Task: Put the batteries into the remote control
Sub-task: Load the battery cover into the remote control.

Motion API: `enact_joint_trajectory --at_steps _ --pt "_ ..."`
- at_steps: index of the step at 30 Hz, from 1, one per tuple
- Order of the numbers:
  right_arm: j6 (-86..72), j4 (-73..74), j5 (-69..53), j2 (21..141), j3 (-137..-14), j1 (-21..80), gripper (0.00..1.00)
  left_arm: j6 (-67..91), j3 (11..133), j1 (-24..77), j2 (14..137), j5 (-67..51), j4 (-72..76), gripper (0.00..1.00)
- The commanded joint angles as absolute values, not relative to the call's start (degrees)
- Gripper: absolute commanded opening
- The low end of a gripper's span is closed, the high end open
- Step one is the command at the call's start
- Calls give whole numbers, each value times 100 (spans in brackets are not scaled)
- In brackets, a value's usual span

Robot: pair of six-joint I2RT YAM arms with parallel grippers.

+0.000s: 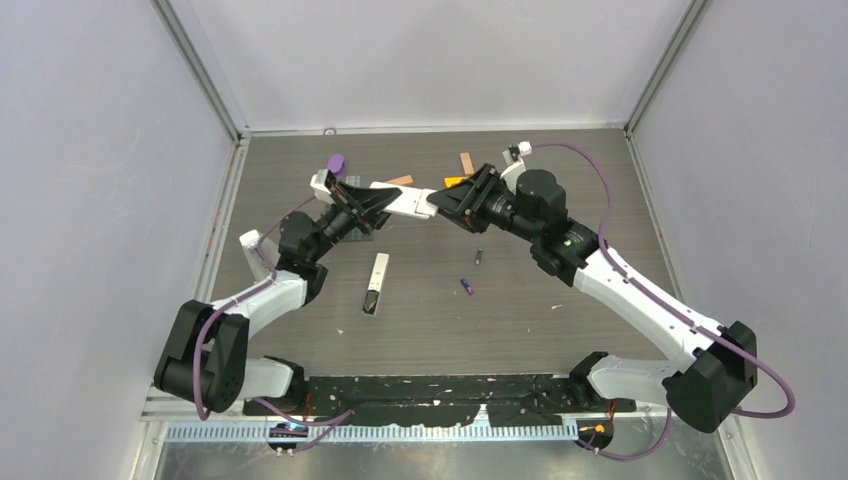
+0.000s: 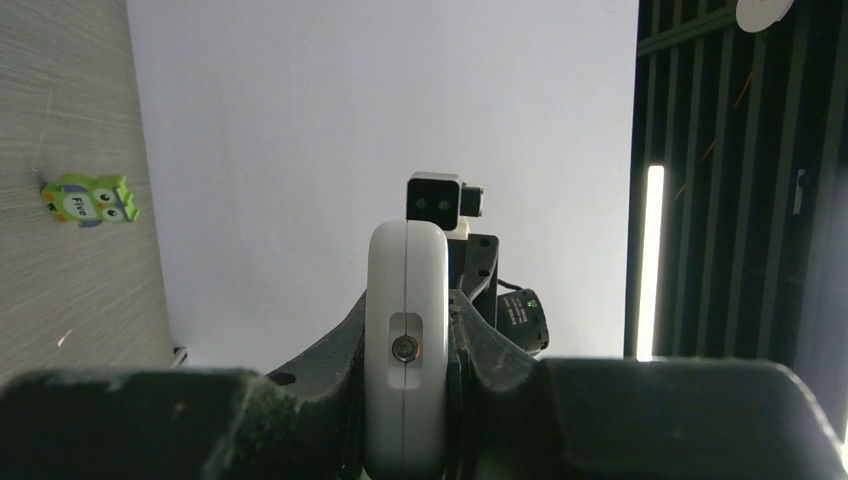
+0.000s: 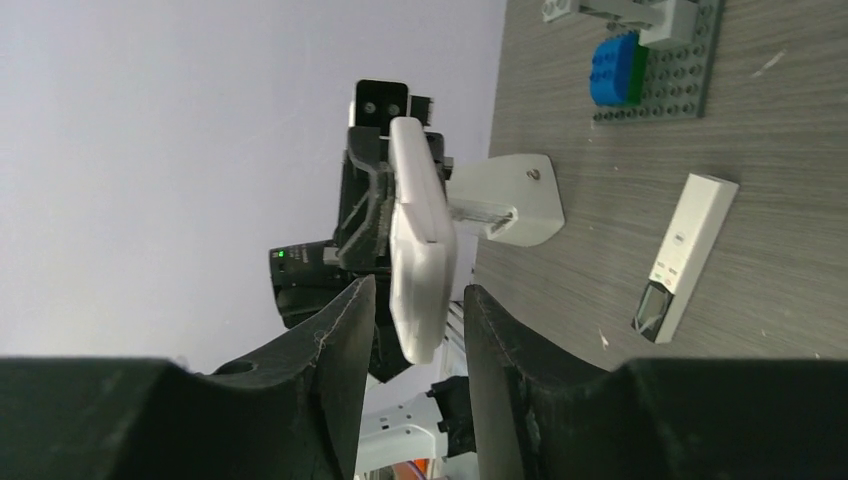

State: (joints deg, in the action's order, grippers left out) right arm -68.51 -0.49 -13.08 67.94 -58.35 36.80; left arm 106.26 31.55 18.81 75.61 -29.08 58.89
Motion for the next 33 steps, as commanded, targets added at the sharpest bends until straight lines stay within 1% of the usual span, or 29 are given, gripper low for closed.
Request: enact_joint_trajectory --at_steps 1,3,6,10,16,25,33 --pt "-6550 708 -1428 6913 -6253 3674 42 10536 3233 1907 7382 -3044 6146 0" --pt "-6528 765 -1439 6943 -6280 3673 40 10524 3255 1908 7383 -3056 6124 0" --pt "-6474 812 -1453 7007 -6326 3682 33 10509 3270 1908 7383 -3078 6107 0" --pt "-6415 878 -1494 7115 -6358 3702 31 10472 3294 1916 7391 -3113 6104 0" --pt "-6475 825 -1596 7256 -6256 3766 31 10454 3416 1922 7424 -3086 6295 0" --pt "-6540 587 -1695 7291 -6036 3777 34 10570 3569 1945 7541 -3091 6681 0" --pt "-6008 831 -2264 7313 -6060 3569 29 10574 3476 1940 7638 -3268 7053 0"
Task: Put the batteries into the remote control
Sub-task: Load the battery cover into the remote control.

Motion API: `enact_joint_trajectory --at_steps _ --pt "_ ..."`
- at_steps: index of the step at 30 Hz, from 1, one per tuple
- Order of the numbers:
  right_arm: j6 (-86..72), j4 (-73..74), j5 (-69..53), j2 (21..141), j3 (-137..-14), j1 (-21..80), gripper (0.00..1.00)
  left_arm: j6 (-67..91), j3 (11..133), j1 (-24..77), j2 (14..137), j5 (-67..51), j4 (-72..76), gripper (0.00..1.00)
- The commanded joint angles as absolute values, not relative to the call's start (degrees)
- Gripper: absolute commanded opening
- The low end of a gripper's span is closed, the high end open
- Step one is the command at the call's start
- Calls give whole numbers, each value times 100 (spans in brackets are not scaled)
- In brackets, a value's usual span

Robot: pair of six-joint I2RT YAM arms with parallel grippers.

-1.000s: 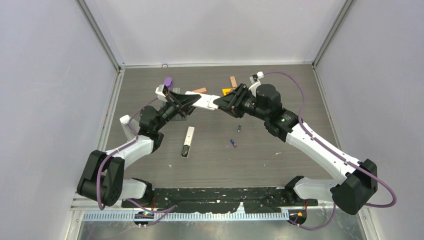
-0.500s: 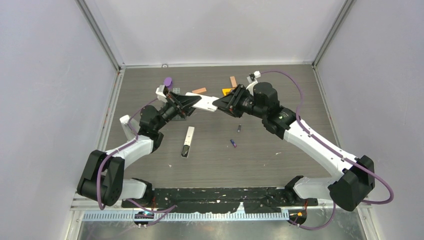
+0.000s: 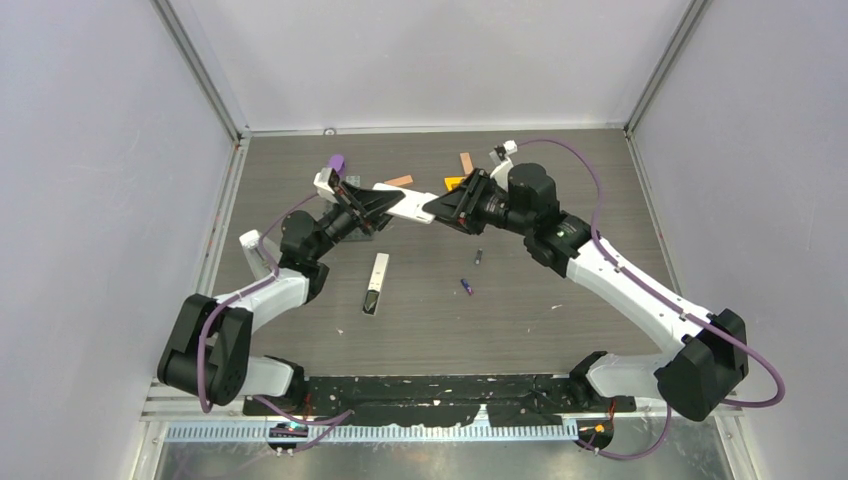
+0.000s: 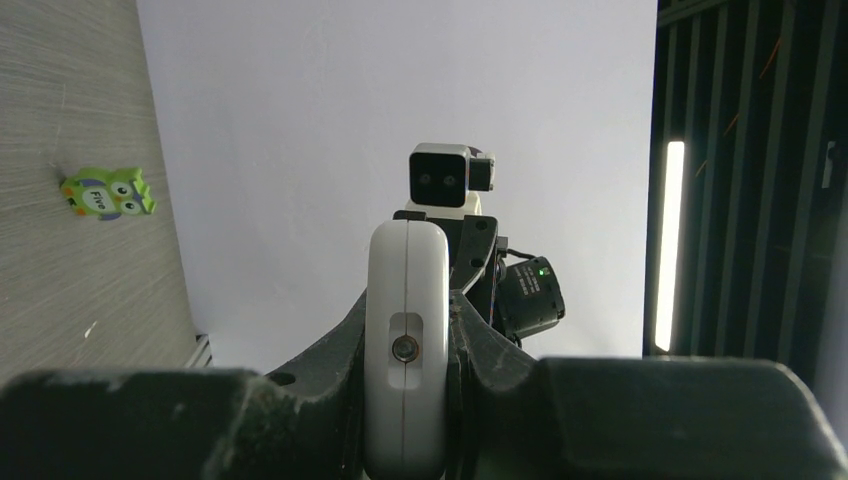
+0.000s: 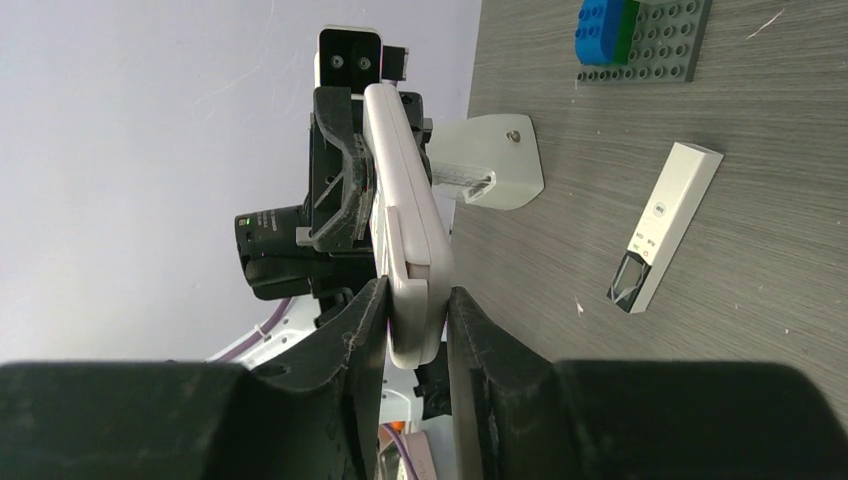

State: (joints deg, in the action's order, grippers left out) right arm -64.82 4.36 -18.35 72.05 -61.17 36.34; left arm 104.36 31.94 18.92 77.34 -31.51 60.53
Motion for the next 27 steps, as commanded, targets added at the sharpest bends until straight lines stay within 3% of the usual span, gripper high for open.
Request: enact_joint_trajectory --at_steps 1,8,14,27 --pt "-5934 833 -2363 7306 -6053 3551 29 10554 3471 1942 7626 -3284 7038 0" --pt "-5522 999 -3023 7444 -6220 3382 20 10332 3659 1942 7586 -3539 6868 0" --pt "-5484 1075 -3088 7566 -6354 3346 24 10170 3768 1942 7512 -3686 6728 0" --pt "-6221 -121 -3277 7634 -5801 3383 23 9877 4124 2107 7576 -3644 7491 0"
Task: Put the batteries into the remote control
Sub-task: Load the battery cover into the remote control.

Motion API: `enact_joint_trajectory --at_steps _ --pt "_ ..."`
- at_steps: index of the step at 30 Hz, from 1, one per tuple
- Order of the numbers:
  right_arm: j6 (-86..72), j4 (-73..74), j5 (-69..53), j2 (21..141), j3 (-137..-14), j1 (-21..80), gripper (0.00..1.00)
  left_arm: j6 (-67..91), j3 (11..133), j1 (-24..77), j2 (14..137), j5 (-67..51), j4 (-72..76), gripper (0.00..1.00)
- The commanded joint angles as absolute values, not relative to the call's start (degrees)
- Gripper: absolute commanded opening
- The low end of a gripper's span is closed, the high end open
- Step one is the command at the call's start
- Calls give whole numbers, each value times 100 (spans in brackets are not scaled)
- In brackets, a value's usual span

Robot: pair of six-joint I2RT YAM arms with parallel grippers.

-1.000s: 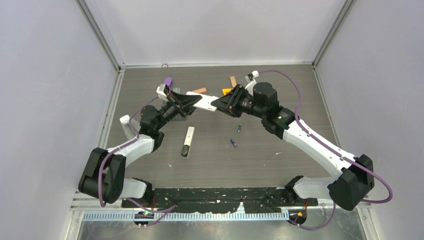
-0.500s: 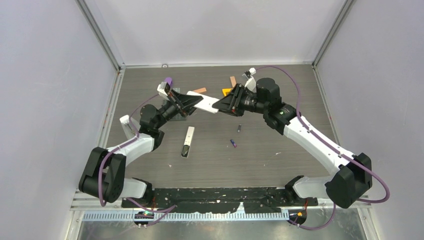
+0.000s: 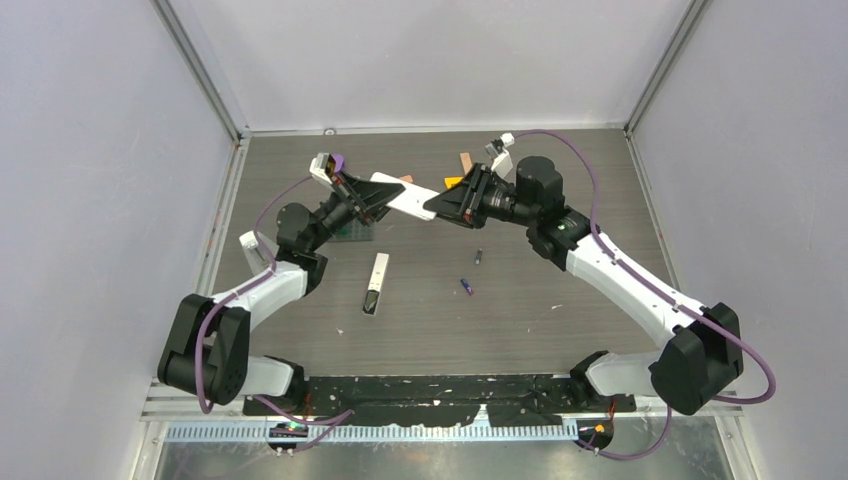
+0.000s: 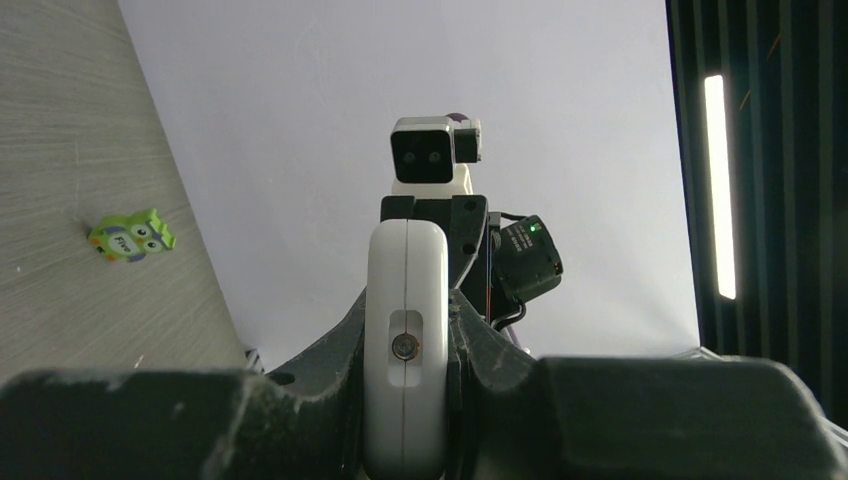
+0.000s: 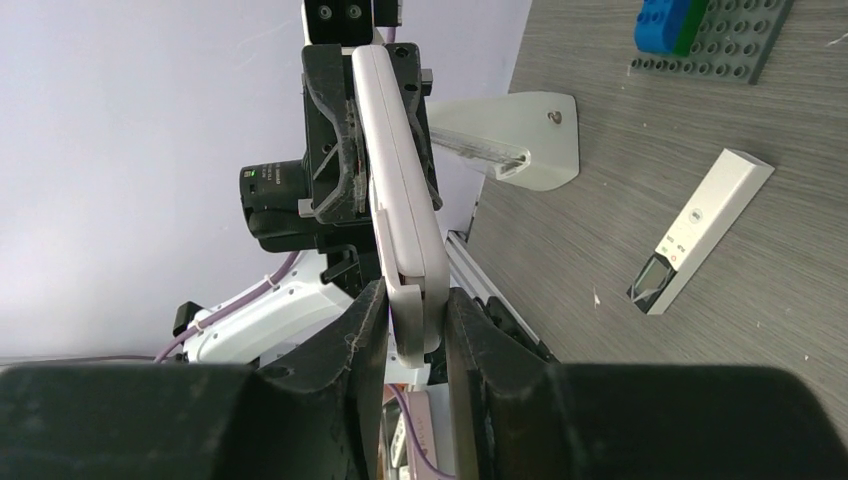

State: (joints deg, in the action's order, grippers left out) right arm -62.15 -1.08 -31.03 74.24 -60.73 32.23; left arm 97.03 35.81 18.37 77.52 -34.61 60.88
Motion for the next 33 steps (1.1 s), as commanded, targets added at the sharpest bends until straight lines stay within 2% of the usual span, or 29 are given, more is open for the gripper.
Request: enact_joint_trajectory --at_steps 1,5,19,25,29,33 --pt "-6191 -188 -3309 7626 -5801 3386 22 9870 4116 2109 7576 -3635 7507 0" --pt "-6041 -544 -3385 7579 -5779 3384 20 9789 4096 2117 7528 -3608 7633 0" --pt "-5395 -1497 -3111 7270 -5517 3576 27 9051 4219 2329 7139 -3388 7636 0" --pt "-5180 -690 -2940 7211 -5860 3577 37 8643 4251 2387 6960 -3484 7384 0" --pt "-5516 -106 -2981 7362 -6150 3577 38 8556 4242 2426 6965 -3474 7352 0" --pt "-5674 -133 -2953 7320 -6100 3577 38 8589 4223 2426 6959 -3442 7350 0"
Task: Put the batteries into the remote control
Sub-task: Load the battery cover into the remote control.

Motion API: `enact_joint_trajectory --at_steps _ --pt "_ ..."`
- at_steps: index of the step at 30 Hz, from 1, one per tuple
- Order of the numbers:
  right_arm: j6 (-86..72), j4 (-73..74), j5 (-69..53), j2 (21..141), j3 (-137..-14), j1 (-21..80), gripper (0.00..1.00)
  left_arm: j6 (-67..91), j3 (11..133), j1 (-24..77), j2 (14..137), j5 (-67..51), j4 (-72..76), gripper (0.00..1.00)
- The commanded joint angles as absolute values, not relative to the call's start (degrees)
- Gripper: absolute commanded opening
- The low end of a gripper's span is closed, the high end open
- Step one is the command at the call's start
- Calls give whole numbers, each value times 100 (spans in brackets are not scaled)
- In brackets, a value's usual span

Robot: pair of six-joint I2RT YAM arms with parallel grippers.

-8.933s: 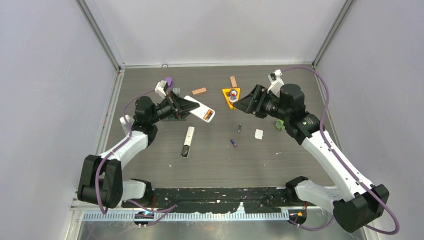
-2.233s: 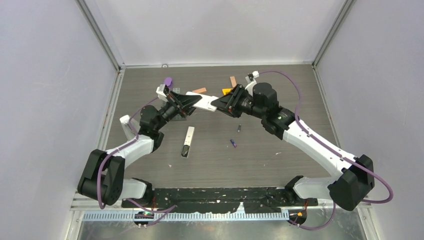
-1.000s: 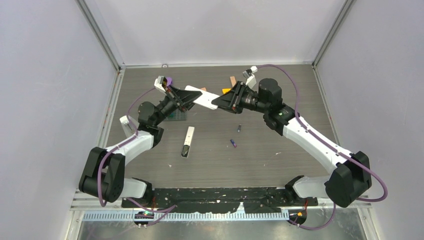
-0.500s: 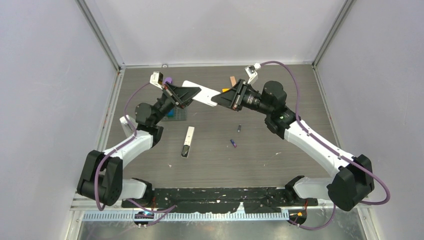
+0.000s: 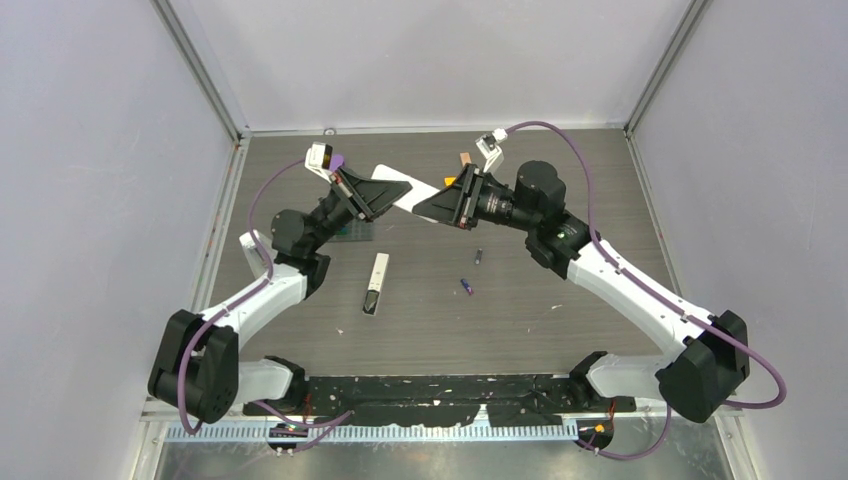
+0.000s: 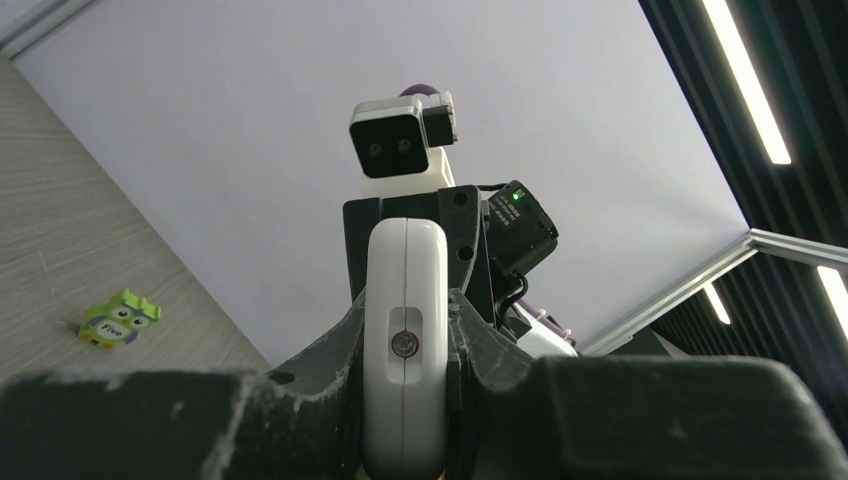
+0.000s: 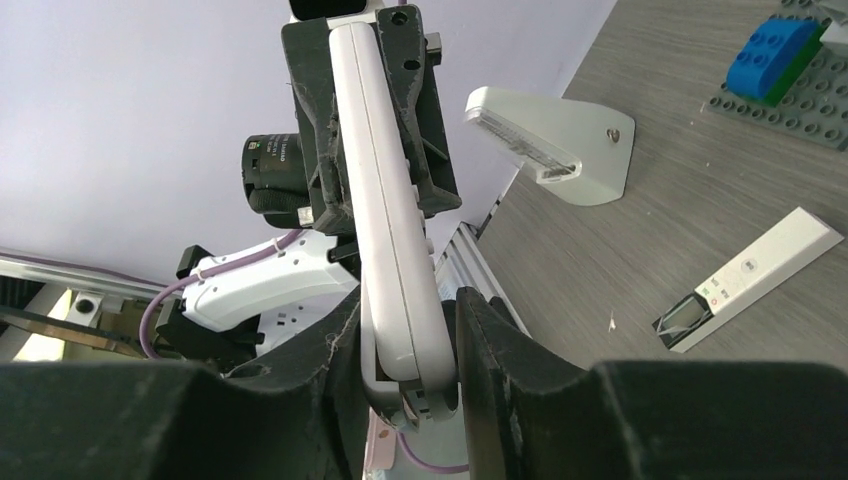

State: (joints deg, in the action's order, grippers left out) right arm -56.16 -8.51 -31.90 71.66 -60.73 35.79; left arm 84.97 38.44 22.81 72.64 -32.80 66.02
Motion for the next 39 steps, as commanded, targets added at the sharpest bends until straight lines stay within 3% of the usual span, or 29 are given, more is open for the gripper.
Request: enact_joint_trajectory --at_steps 1,5,13,17,34,37,39 --pt "-5672 -115 -2918 7303 -6095 3573 38 8625 4220 2426 6955 -3432 7340 0" --pt "-5661 -188 -2823 7246 -6082 3579 44 8926 4100 2426 6954 -3188 7125 0" --pt "-5899 -569 -2621 7108 -6017 3570 71 9718 3614 2426 6996 -2629 6884 0" --pt "-6122 -947 -2660 7035 -5867 3561 79 9885 3535 2426 7012 -2506 6770 0" --pt "-6683 -1700 -2479 6429 -5149 3318 81 10061 3396 2423 7184 -2408 6703 0" --pt "-6740 -1658 -2538 6481 -5139 3306 74 10089 3399 2426 7196 -2397 6710 0" --pt "-6801 -1643 -2642 6597 -5146 3305 63 10089 3405 2425 7200 -2400 6711 0"
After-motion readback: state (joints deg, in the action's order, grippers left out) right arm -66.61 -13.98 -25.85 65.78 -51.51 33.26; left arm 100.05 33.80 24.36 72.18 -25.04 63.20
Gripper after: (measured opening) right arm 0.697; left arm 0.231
